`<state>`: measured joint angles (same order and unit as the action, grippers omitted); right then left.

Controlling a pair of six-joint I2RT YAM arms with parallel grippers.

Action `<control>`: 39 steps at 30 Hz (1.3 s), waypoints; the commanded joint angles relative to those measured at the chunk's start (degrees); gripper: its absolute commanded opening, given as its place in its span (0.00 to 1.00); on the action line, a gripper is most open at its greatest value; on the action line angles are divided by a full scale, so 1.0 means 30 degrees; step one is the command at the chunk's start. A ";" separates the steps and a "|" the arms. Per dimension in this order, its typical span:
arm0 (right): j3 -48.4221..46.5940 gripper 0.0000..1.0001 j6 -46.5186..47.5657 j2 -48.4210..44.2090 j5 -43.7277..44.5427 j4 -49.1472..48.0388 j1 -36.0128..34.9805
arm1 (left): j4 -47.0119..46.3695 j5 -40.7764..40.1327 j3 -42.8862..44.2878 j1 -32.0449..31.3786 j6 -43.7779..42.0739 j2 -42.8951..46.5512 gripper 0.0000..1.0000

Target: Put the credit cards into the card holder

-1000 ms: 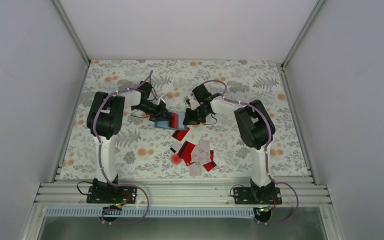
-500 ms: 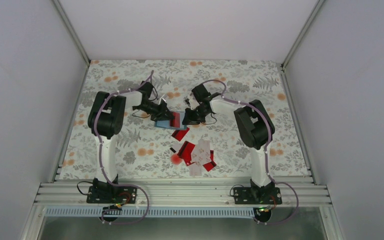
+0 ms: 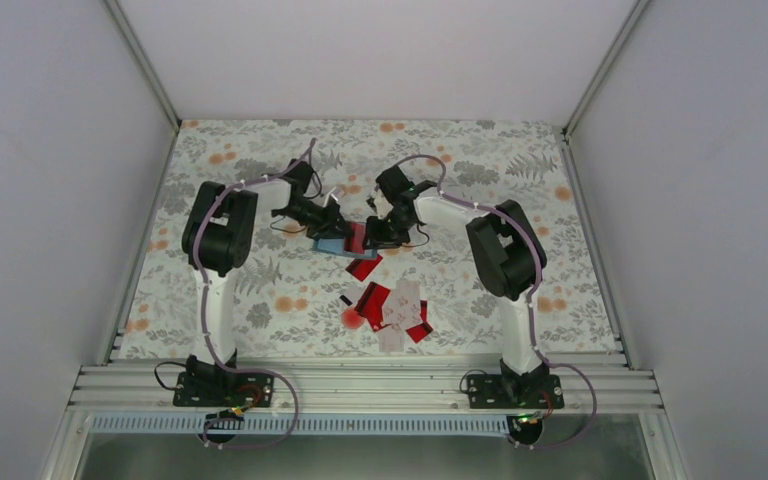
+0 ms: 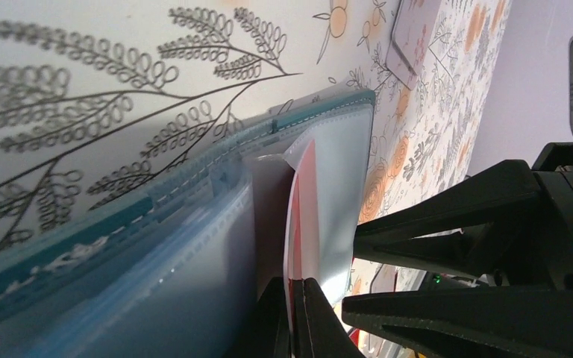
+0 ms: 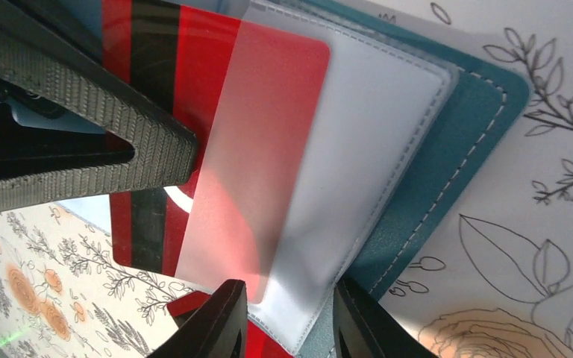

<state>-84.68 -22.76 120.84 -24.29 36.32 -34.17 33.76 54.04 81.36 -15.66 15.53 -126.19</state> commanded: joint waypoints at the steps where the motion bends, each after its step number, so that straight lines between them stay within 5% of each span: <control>1: -0.0193 0.30 -0.0111 0.0557 0.2020 0.1475 -0.0163 | 0.0841 -0.2391 0.0335 -0.0485 -0.0754 -0.1022 0.02; 20: -0.0163 0.14 -0.1157 -0.1757 0.6475 0.1583 0.0162 | 0.1673 -0.3277 0.1300 -0.0736 -0.1015 -0.1226 0.02; 39: -0.2521 0.09 -0.1113 0.1750 0.6091 0.2198 -0.0177 | 0.2620 -0.3606 0.2325 -0.1026 -0.1481 -0.1716 0.03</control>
<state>-90.28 -25.71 122.85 -5.69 42.83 -33.85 39.90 50.11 87.81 -17.89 12.53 -128.18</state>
